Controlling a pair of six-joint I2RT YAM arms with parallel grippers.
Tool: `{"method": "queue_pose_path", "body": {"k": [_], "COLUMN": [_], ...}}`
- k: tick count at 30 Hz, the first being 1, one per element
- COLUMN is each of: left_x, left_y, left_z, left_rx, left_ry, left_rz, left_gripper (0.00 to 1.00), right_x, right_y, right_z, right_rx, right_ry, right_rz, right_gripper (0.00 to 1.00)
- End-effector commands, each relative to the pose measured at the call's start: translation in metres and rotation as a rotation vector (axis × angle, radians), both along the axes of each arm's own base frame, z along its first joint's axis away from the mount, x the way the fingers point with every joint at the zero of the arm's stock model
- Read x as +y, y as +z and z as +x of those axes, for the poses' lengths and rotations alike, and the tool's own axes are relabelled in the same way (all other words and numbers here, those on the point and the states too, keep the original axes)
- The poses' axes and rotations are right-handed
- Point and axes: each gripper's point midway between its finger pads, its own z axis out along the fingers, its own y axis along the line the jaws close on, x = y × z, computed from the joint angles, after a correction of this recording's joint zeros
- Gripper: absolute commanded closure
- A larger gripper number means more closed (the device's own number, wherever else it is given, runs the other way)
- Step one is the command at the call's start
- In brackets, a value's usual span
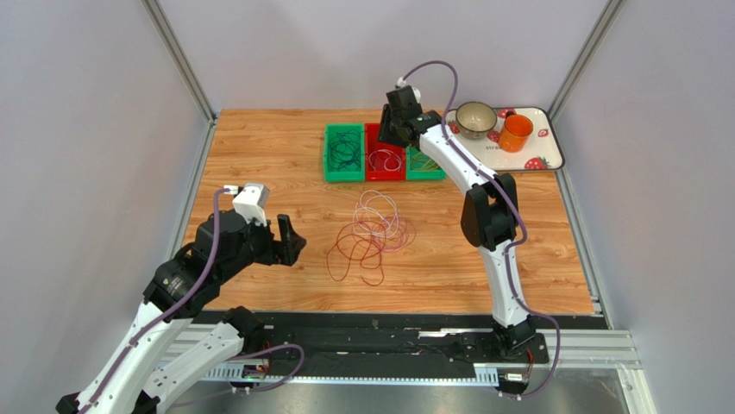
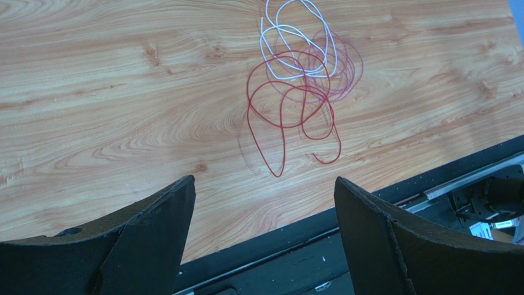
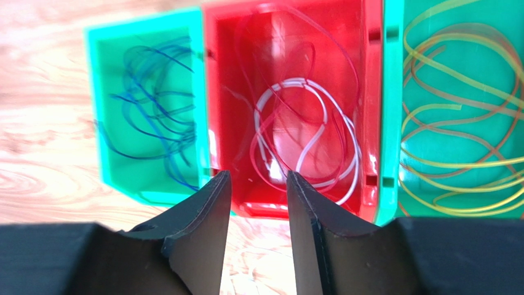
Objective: Untangle the cables
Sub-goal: Place the cable in the bin.
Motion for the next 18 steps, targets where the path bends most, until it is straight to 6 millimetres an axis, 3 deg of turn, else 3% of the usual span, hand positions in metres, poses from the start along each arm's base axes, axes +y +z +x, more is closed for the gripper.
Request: {"method": "queue_pose_path", "body": {"k": [1,11,18], "left_x": [-0.002,-0.002,-0.001], "left_y": [0.004,0.003,0.002], "left_z": [0.003,0.003,0.004], "left_rx": [-0.022,-0.022,-0.018], "left_ry": [-0.009,-0.007,-0.002], "left_rz": [-0.005,-0.003,0.002], "left_gripper": [0.09,0.09,0.09], "right_x": [0.011,0.019,0.021], "right_y": [0.058,0.019,-0.019], "right_z": [0.019,0.041,0.045], "right_rx": [-0.143,-0.103,-0.041], "right_ry": [0.011,0.001,0.001], "right_rz": [0.059,0.113,0.120], "right_gripper": [0.60,0.81,0.86]}}
